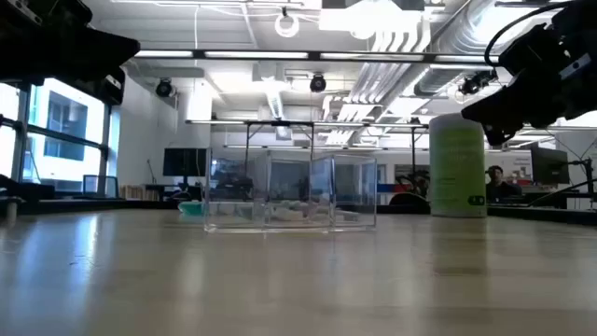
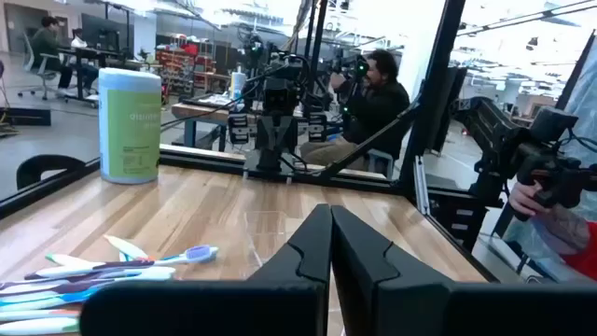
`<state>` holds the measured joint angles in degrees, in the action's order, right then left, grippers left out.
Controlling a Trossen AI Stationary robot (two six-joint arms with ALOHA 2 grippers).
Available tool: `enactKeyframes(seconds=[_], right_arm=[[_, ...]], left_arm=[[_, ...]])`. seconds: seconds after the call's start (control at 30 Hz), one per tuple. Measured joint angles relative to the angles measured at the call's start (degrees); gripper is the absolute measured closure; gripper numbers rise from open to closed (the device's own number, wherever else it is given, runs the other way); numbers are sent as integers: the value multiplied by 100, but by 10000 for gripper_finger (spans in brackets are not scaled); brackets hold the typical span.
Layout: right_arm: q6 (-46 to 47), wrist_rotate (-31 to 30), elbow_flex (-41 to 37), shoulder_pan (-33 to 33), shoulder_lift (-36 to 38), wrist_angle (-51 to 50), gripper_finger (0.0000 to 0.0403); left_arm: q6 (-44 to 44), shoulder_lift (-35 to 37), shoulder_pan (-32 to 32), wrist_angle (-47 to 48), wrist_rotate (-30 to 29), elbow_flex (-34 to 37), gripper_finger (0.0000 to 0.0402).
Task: Pick & Place toothbrushing station
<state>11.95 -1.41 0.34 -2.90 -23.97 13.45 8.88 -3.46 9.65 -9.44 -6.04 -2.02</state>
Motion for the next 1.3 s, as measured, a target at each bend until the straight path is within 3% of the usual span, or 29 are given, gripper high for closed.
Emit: enactKeyframes(seconds=[0.5,0.67,0.83,0.93,1.3], right_arm=[[-729,-14,0,1,0,21,398],[-730,2,11,0,0,489,398],[-771,8,412,0,-21,392,398],[-771,-36,845,0,-301,46,398],[-753,-1070,2156,0,-1992,-997,398]], left_arm=[[23,0,0,-29,0,0,399],[545,0,71,-31,7,0,399],[114,0,72,-81,4,0,399],[-90,-1,70,-83,2,0,399],[-190,-305,71,-92,-324,0,398]])
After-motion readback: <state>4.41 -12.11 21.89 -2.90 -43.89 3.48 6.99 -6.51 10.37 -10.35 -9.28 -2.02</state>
